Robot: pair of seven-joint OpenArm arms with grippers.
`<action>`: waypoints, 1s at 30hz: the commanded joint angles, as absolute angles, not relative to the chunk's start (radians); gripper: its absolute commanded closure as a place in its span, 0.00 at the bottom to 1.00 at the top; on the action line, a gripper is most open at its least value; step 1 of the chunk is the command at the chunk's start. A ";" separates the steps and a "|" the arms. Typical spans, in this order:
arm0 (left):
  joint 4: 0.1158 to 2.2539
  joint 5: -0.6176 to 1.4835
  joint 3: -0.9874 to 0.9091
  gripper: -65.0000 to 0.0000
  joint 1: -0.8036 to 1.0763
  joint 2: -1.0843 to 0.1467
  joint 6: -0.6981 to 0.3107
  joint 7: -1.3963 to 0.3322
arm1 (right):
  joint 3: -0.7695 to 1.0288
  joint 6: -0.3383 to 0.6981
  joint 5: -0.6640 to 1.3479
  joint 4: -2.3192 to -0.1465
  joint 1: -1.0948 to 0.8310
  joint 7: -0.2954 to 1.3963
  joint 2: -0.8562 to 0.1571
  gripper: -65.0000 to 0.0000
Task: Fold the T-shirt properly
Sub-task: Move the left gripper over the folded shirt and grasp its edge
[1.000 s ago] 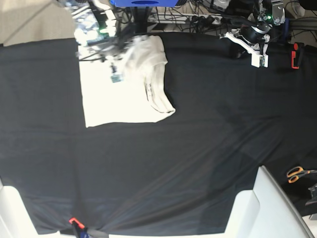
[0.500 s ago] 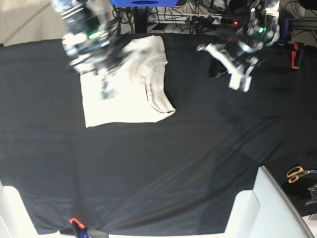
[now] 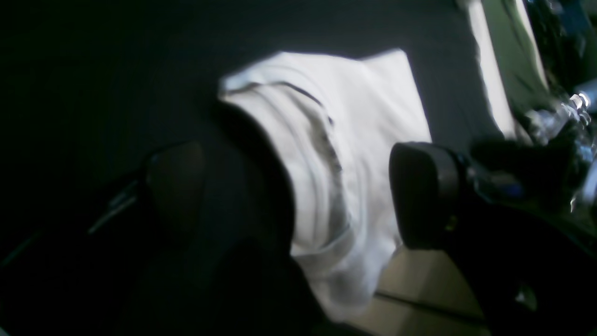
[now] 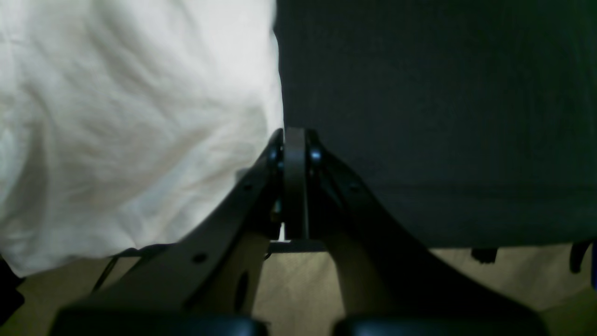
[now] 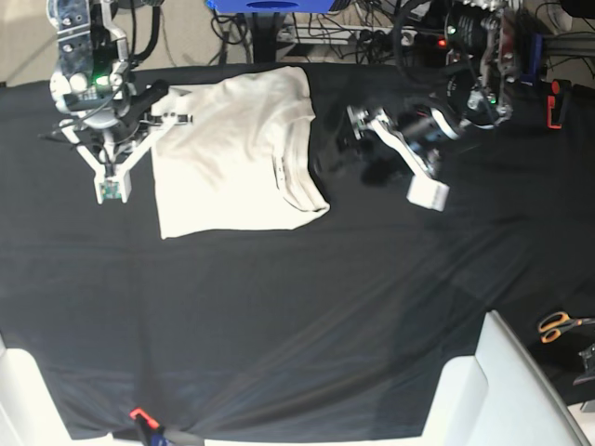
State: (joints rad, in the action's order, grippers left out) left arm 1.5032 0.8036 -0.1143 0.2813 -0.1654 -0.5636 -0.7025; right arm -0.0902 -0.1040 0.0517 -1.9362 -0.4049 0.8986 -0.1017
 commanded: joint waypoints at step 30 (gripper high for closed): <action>0.929 0.710 0.306 0.55 -0.028 -0.061 -0.638 -0.550 | 0.013 -0.074 0.048 -1.937 -0.398 0.881 -0.104 1.00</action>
State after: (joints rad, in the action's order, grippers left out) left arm 0.9314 0.7204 0.3027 -0.0322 -0.0612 -0.6525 -0.5163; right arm 0.0093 -0.0704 0.0521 -1.9228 -0.3992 0.8970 -0.0967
